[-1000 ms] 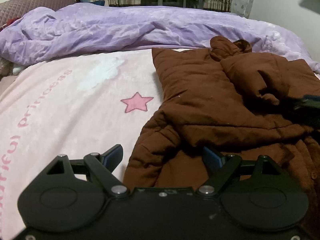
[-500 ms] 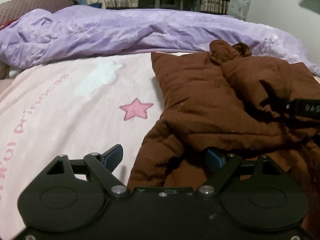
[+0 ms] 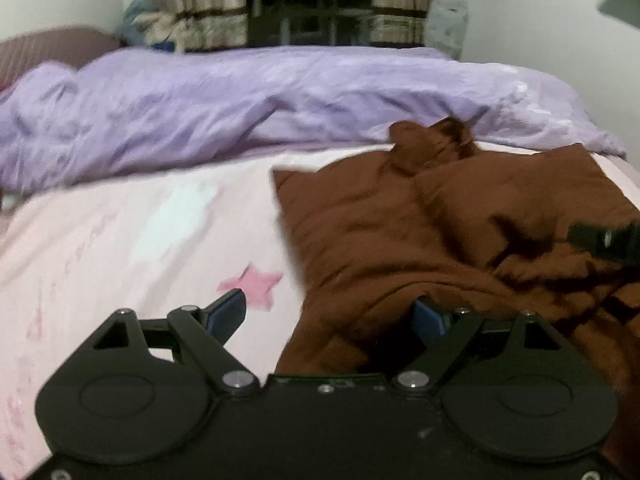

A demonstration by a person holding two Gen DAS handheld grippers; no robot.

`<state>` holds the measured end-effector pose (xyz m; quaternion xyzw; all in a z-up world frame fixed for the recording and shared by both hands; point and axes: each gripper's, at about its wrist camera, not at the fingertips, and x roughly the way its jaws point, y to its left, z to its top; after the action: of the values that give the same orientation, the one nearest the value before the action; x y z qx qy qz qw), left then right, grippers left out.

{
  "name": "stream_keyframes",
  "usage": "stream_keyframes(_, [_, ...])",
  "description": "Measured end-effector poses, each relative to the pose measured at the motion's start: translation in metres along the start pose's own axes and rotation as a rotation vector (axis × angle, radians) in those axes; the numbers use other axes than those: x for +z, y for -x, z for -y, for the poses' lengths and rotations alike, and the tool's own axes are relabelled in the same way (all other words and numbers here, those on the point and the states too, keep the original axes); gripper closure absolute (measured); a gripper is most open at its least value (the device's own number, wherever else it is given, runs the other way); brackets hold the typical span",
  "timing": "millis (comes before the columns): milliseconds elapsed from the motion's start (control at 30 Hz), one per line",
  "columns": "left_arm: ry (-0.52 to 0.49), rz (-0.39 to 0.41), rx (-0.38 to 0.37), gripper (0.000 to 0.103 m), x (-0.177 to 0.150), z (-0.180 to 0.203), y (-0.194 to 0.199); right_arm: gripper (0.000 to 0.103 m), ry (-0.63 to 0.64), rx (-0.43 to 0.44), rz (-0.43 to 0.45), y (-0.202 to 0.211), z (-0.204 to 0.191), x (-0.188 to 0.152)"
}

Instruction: Fold large clothes

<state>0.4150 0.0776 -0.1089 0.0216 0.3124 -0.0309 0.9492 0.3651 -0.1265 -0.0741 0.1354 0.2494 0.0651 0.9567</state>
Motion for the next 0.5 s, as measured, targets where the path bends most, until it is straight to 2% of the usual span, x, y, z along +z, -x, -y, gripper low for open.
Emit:
stream_keyframes(33, [-0.024,0.009,-0.009,0.015,0.006,0.008,0.0,0.047,0.039,-0.046,-0.007,0.001,0.002,0.001])
stream_keyframes(167, [-0.101,0.047,0.006,0.015,0.028,0.042,0.008,0.047,0.089,-0.131,-0.046,-0.001,0.018,0.003])
stream_keyframes(267, [-0.064,0.084,-0.098,0.015,0.033,0.048,0.025,0.047,0.105,-0.181,-0.068,-0.003,0.029,0.005])
stream_keyframes(333, [-0.085,0.117,-0.128,0.015,0.036,0.058,0.03,0.047,0.118,-0.192,-0.081,-0.004,0.035,0.007])
stream_keyframes(433, [-0.114,0.121,-0.126,0.015,0.042,0.077,0.014,0.047,0.137,-0.211,-0.094,-0.004,0.043,0.008])
stream_keyframes(500, [-0.12,0.096,-0.181,0.015,0.049,0.094,-0.006,0.047,0.14,-0.222,-0.092,-0.002,0.049,0.007])
